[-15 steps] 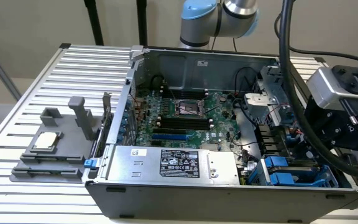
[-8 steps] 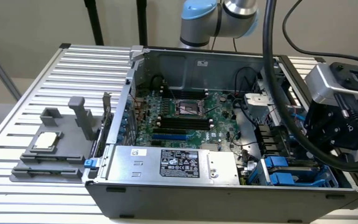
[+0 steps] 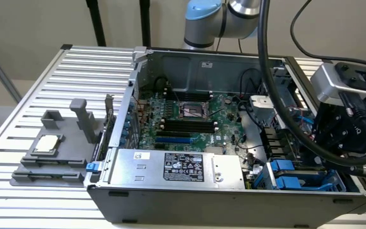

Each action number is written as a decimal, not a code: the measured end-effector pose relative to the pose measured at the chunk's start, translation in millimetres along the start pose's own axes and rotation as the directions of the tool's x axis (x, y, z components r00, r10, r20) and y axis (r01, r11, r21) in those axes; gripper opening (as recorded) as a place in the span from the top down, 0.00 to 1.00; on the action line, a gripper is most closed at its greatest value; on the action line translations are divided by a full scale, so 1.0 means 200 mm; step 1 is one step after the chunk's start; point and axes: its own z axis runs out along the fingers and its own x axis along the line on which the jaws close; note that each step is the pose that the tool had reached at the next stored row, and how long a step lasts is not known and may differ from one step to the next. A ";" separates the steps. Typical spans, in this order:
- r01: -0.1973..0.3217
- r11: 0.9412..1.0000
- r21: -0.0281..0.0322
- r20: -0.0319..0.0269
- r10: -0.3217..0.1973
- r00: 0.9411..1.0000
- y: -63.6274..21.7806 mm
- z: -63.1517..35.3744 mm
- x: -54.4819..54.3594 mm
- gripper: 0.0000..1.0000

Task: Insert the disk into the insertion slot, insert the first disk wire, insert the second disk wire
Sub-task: 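Insert the first disk wire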

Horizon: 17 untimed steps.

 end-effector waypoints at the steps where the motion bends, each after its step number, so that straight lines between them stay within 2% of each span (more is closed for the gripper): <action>1: -0.002 1.000 0.001 -0.001 0.002 1.000 0.001 0.000 -0.01 0.84; 7: -0.012 1.000 0.004 -0.007 0.012 1.000 0.001 0.005 -0.05 0.84; 9: -0.015 1.000 0.005 -0.011 0.015 1.000 -0.007 0.007 -0.06 0.84; 11: -0.018 1.000 0.005 -0.016 0.019 1.000 -0.016 0.008 -0.07 0.84; 14: -0.019 1.000 0.006 -0.018 0.019 1.000 -0.017 0.010 -0.07 0.84; 15: -0.020 1.000 0.007 -0.022 0.020 1.000 -0.017 0.010 -0.07 0.84; 17: -0.021 1.000 0.012 -0.037 0.022 0.999 -0.017 0.011 -0.07 0.84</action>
